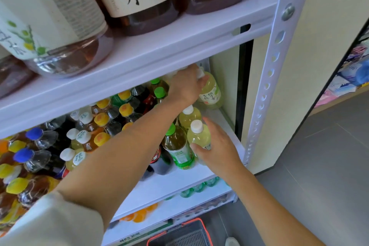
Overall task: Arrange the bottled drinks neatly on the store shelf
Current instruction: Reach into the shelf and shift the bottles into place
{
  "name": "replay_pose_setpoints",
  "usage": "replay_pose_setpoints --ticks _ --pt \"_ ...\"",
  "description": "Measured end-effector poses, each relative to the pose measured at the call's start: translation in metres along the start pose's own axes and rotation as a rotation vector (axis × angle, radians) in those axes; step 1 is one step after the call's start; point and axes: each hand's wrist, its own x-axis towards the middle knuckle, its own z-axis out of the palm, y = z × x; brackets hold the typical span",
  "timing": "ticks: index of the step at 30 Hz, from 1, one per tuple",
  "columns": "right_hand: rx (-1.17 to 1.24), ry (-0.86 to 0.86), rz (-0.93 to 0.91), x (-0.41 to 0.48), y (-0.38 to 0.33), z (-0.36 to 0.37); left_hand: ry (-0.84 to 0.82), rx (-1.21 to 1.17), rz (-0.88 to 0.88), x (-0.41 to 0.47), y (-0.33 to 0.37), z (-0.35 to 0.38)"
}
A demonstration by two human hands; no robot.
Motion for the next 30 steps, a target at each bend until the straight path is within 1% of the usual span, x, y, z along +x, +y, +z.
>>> replay_pose_setpoints --ticks 2,5,7,10,18,23,27,30 --pt "-0.023 -0.024 0.032 0.002 0.003 0.006 -0.079 0.054 0.003 0.014 0.0 0.012" --pt "-0.061 -0.029 0.031 0.004 0.007 0.009 -0.194 0.155 -0.012 0.027 0.001 0.031" --pt "-0.084 -0.043 0.041 0.005 0.011 0.01 -0.248 0.176 -0.027 0.029 0.002 0.044" --pt "-0.102 -0.052 0.05 0.004 0.015 0.01 -0.255 0.175 -0.041 0.033 0.004 0.055" --pt "-0.103 -0.046 0.051 0.005 0.019 0.011 -0.269 0.267 0.029 0.038 0.009 0.057" --pt "-0.053 -0.04 0.077 0.003 0.02 0.014 -0.29 0.295 -0.008 0.037 0.002 0.049" --pt "-0.015 -0.033 0.108 0.004 0.02 0.014 -0.313 0.175 -0.076 0.034 -0.004 0.039" --pt "0.01 -0.037 0.136 0.005 0.021 0.015 -0.314 0.084 -0.087 0.026 -0.009 0.037"
